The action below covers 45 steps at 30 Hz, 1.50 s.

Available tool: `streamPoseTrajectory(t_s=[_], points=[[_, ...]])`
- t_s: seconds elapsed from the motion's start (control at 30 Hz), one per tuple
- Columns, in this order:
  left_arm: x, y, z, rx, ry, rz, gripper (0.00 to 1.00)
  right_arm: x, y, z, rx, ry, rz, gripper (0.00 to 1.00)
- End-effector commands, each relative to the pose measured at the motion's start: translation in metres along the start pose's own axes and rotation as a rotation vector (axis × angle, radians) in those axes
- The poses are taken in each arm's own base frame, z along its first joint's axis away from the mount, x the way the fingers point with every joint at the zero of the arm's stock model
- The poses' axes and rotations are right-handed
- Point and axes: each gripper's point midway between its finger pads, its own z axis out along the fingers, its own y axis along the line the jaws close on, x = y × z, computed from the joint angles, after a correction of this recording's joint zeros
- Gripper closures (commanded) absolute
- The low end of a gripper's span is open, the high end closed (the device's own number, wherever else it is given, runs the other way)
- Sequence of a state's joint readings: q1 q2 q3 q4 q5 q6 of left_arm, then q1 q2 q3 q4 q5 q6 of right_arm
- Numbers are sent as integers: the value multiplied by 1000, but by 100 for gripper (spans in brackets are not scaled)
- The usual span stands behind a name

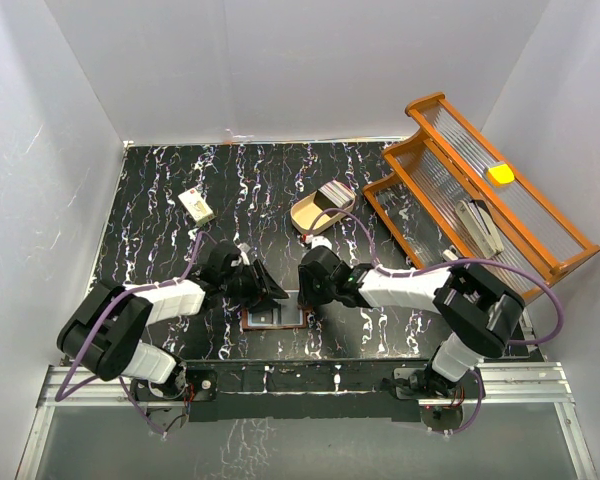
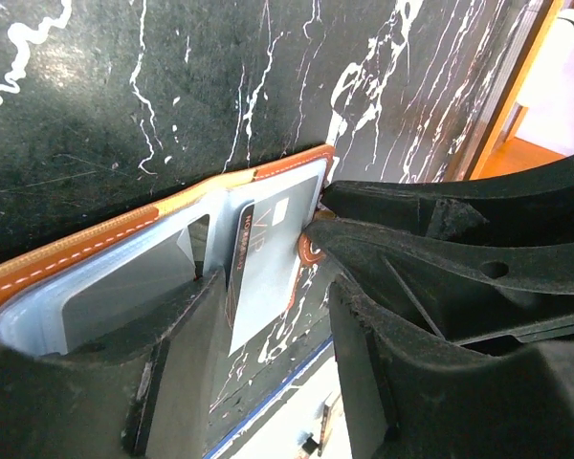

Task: Put the credit cards into the card holder
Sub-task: Insert the credit card into the card holder, then turn over the card slot in the card holder.

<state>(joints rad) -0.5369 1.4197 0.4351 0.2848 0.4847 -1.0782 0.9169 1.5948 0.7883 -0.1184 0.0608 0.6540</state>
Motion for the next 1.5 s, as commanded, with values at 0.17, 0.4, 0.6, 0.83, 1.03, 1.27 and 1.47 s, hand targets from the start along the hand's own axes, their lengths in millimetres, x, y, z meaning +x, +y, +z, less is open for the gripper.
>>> streamPoseTrajectory(t_s=[0.17, 0.4, 0.6, 0.83, 1.03, 1.27, 1.47], points=[[-16, -3, -12, -128, -54, 64, 51, -37, 22, -38, -65, -92, 10, 68], [-23, 2, -29, -203, -97, 97, 52, -28, 42, -50, -164, -76, 85, 61], [-26, 21, -43, -294, -123, 107, 57, -22, 47, -46, -180, -65, 129, 58], [-20, 45, -51, -377, -119, 106, 59, -9, 48, -37, -199, -23, 162, 58], [-14, 60, -52, -420, -107, 101, 59, -5, 44, -31, -181, -14, 171, 56], [-10, 71, -50, -442, -91, 94, 60, -2, 46, -25, -189, -3, 175, 57], [-6, 77, -47, -446, -80, 84, 61, -1, 44, -24, -178, 1, 173, 57]])
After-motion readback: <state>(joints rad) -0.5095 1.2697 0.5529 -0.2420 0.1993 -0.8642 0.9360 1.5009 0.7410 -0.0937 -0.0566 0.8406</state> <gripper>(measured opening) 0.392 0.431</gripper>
